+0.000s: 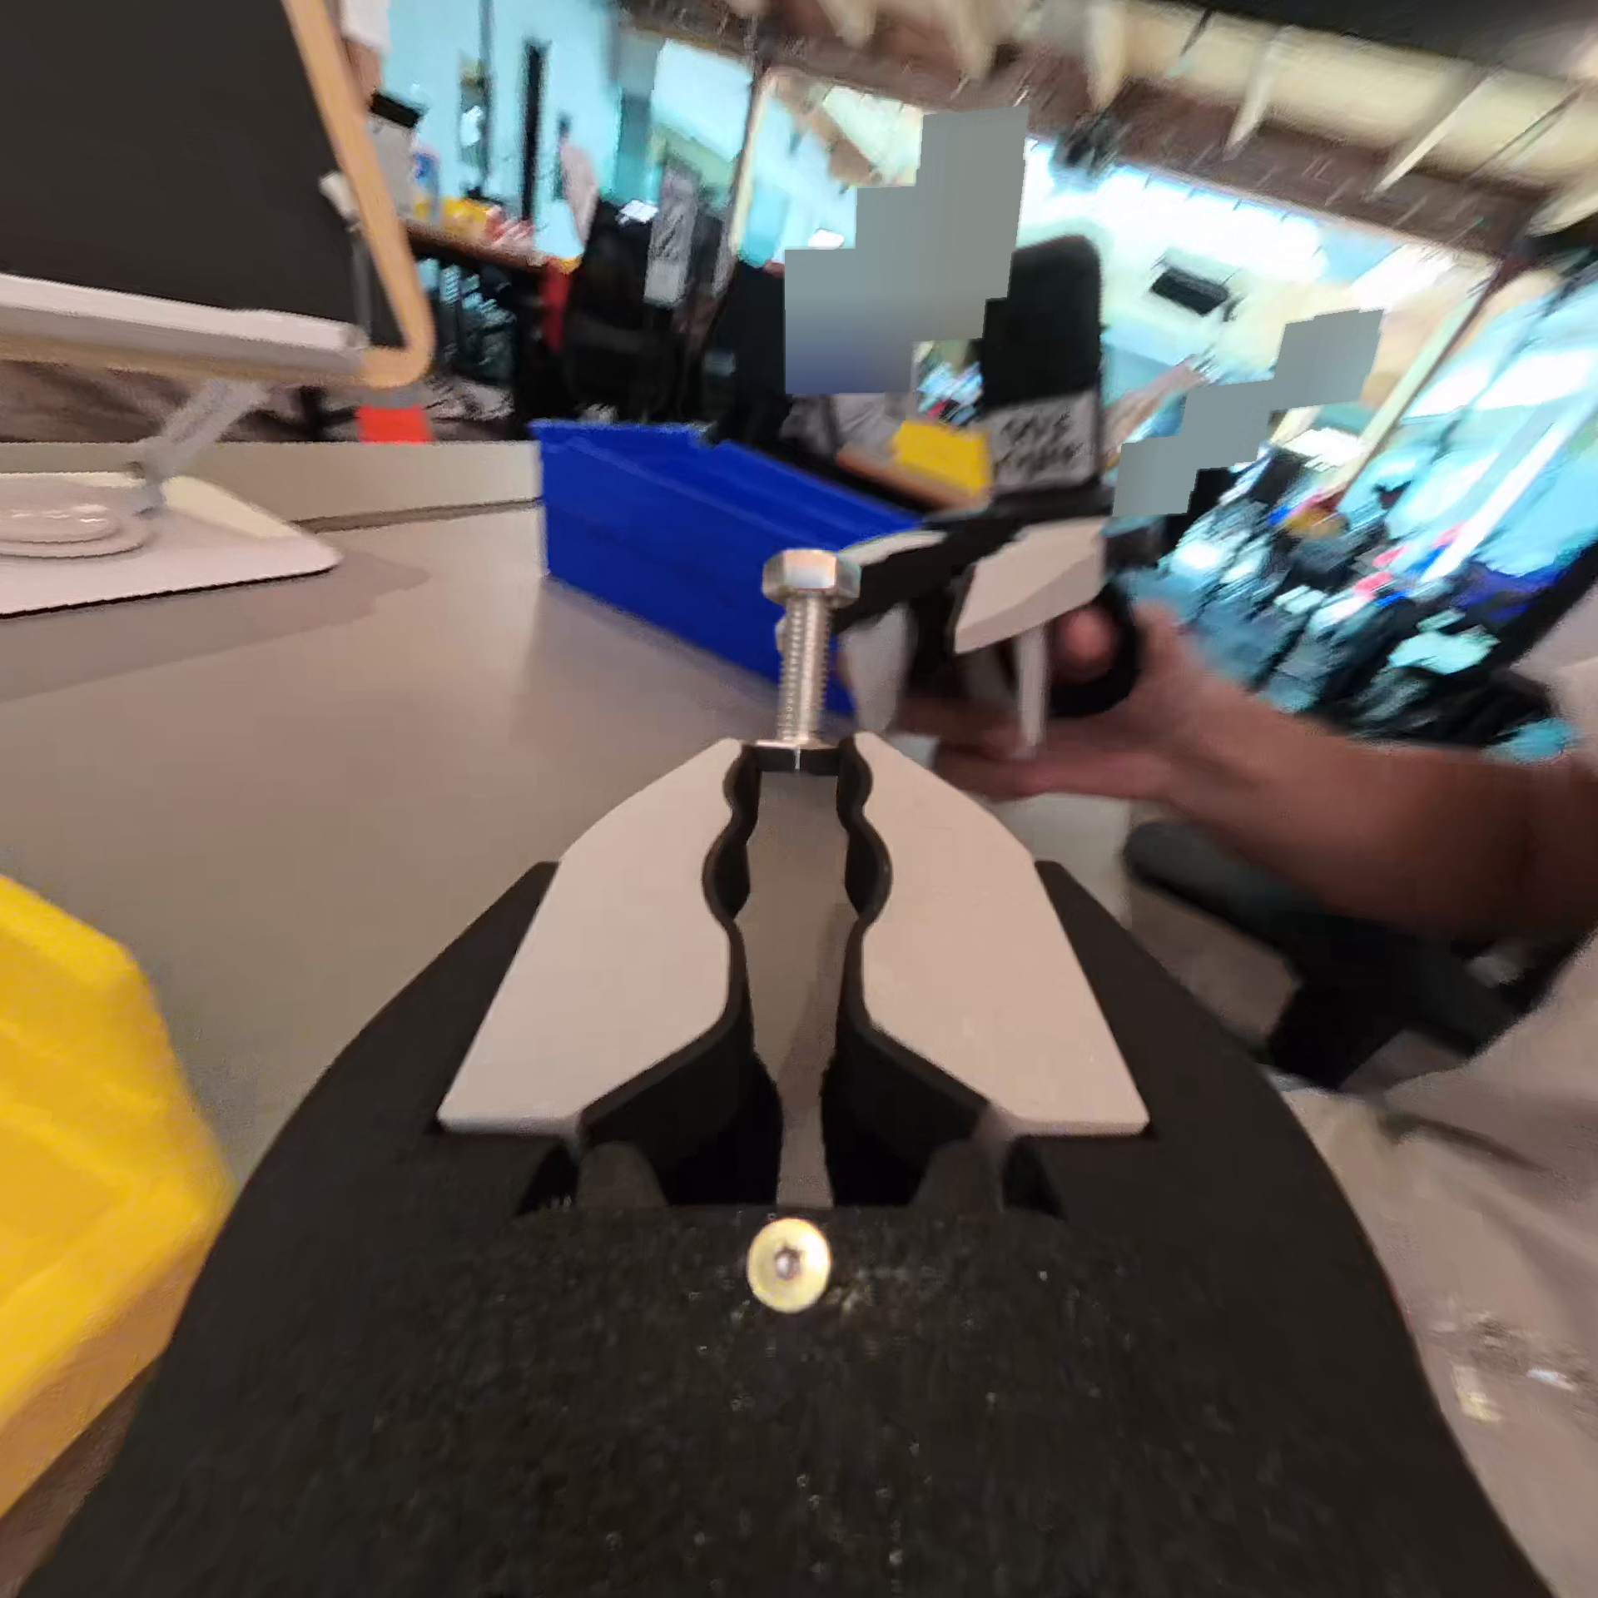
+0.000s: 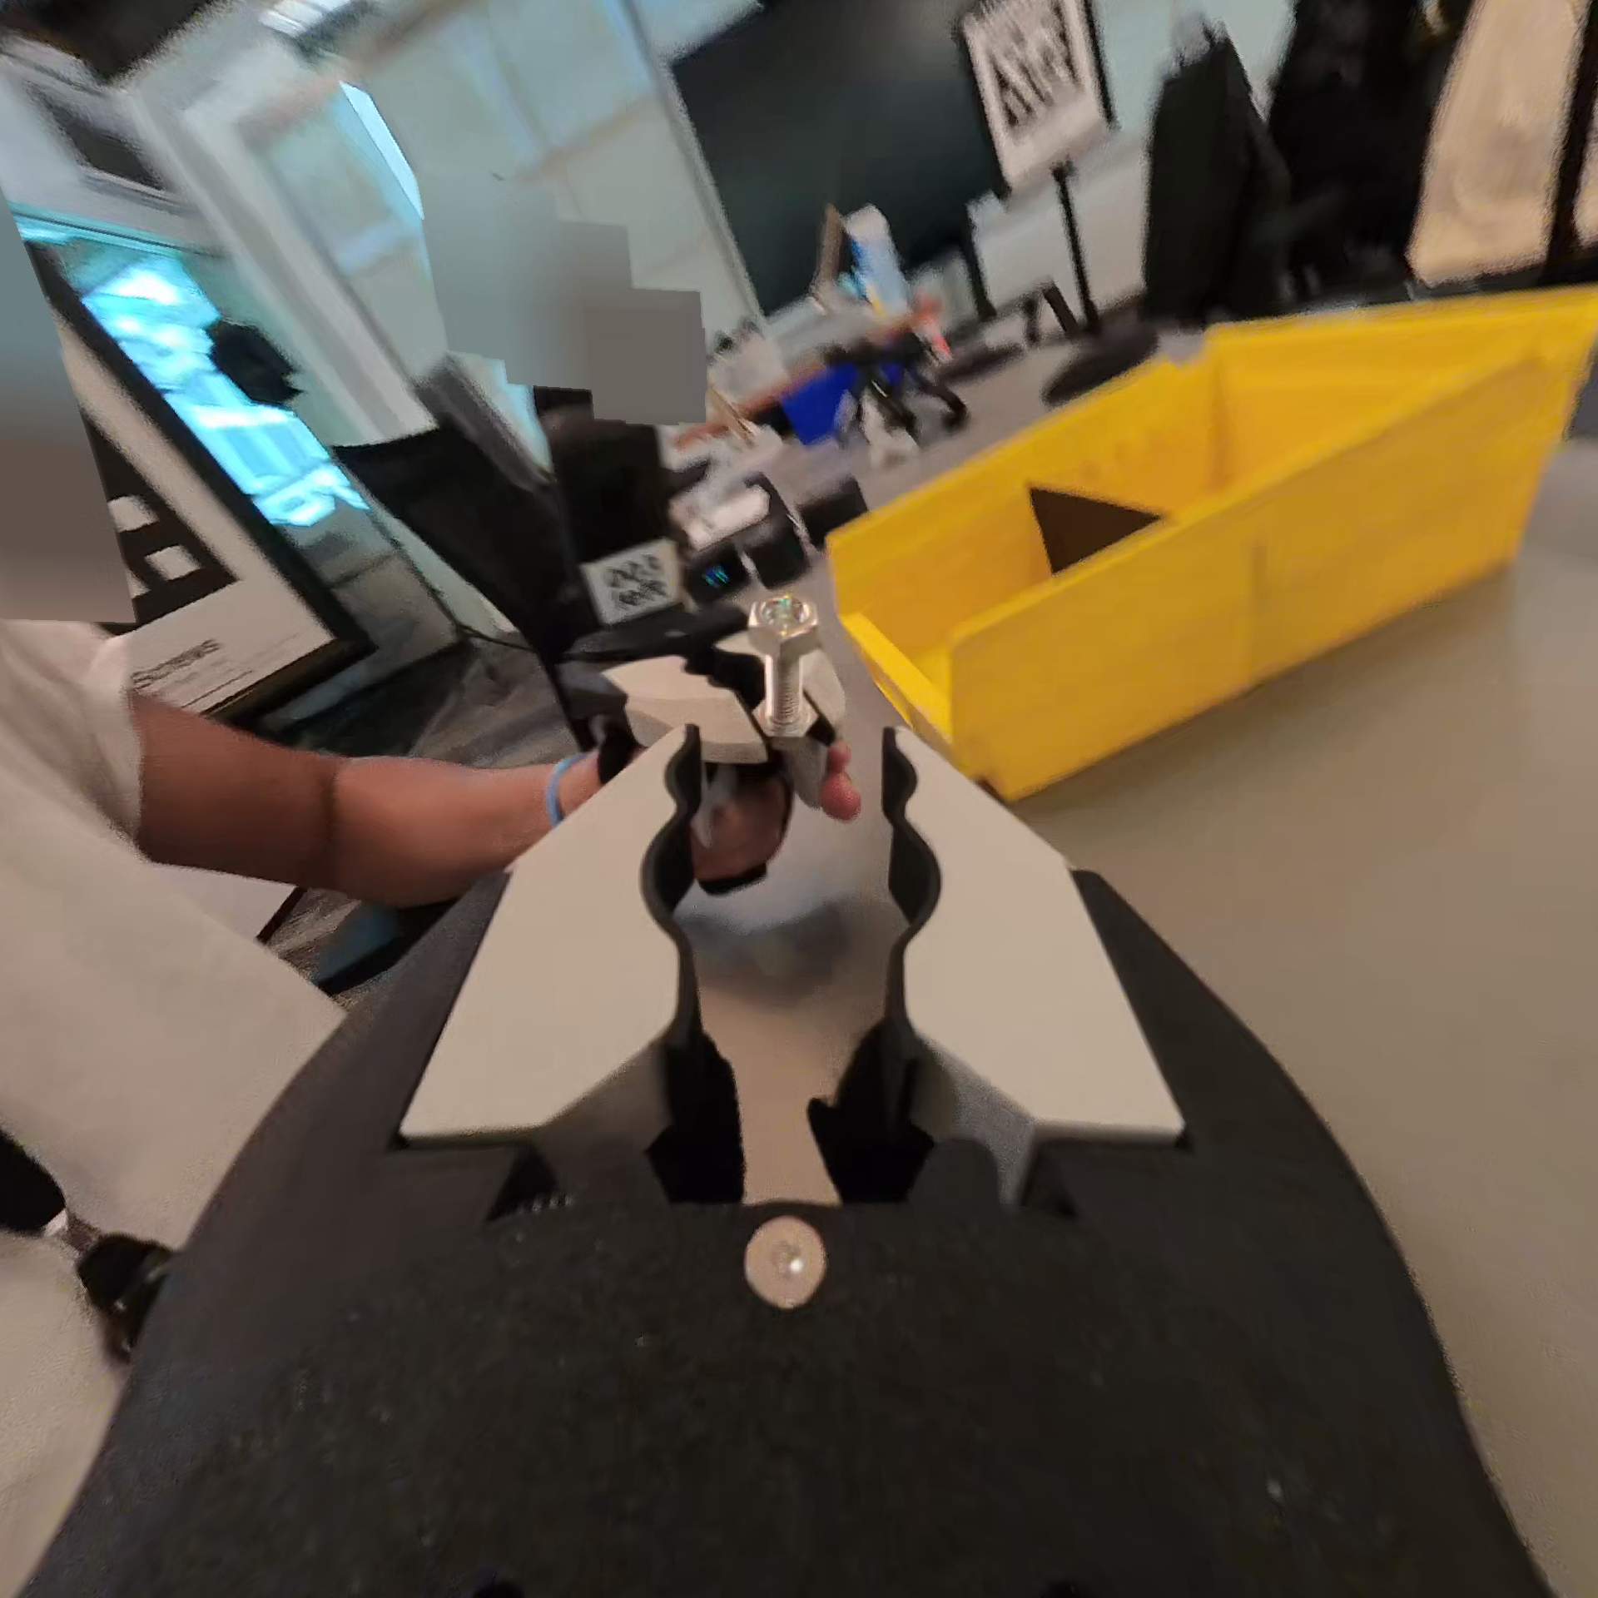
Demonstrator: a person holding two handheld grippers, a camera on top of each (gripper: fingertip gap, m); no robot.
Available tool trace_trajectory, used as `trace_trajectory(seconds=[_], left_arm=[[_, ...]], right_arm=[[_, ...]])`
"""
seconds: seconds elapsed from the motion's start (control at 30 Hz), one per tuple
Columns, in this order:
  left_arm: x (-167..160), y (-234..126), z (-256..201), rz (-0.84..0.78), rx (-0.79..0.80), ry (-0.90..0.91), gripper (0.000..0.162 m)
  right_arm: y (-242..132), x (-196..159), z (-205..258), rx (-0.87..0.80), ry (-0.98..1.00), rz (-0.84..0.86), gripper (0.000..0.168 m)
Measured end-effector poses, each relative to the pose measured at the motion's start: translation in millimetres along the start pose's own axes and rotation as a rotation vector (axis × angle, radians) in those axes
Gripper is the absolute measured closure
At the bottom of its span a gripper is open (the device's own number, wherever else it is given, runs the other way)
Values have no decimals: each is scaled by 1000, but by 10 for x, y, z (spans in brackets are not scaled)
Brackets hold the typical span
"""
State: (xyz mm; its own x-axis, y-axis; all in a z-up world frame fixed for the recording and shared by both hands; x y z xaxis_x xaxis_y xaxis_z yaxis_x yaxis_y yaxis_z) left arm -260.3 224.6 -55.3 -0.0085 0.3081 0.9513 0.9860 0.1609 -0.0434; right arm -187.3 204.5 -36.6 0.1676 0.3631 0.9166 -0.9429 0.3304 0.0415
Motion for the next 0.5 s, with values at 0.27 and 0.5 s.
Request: trace_trajectory(seconds=[0.27,0.5], left_arm=[[146,-96,-405,-72,-391,-180,144],[103,-69,-538,-52,-423,-174,144]], right_arm=[[72,140,305,563,-97,8,131],[130,248,375,800,-41,24,137]])
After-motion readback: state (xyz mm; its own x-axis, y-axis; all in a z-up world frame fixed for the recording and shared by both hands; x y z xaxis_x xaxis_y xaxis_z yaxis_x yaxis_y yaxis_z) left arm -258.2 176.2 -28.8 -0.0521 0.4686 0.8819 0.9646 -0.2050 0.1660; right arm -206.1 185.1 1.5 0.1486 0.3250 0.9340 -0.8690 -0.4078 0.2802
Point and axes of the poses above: each gripper's, where its closed fingertips meet, y out along the fingers, x out of its top, z = x × y across the jaws, the point moved 3 cm from there along -y, back along the fingers, and after that the axes turned 10 degrees about x, right-handed, at the moved point
